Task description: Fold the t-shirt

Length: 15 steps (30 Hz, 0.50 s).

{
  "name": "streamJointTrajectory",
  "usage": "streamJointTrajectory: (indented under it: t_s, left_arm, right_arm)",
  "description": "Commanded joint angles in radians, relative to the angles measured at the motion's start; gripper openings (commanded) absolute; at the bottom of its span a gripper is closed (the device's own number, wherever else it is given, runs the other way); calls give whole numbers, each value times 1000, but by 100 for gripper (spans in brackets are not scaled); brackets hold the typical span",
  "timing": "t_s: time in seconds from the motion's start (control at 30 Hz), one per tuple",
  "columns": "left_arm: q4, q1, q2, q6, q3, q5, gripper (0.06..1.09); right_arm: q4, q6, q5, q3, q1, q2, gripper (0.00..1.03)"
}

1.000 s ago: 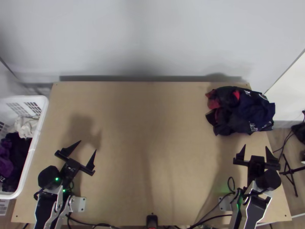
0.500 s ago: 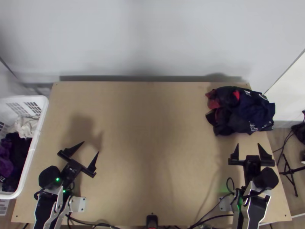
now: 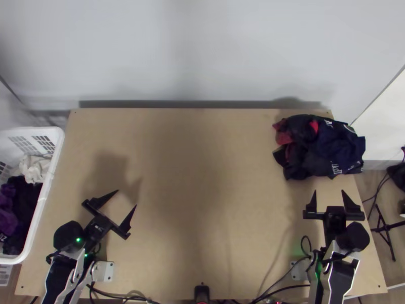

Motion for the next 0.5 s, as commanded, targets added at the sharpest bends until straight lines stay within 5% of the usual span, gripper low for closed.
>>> streamJointTrajectory:
  t_s: [0.0,0.13,0.3,0.47]
  left_arm:
    - [35,-34,1,103,0,-134,104]
    - [187,-3,2,88,3,-282,104]
    - [236,230,200,-43,106,-294,104]
    - [212,505,372,-61,269,-240,104]
  right_arm:
    - [28,0,5,2,-19,1,98]
    - [72,-6,114,10,14,18,99]
    - [157,-3,195,83,47,167,98]
    - [36,155,202,418,77,532,98]
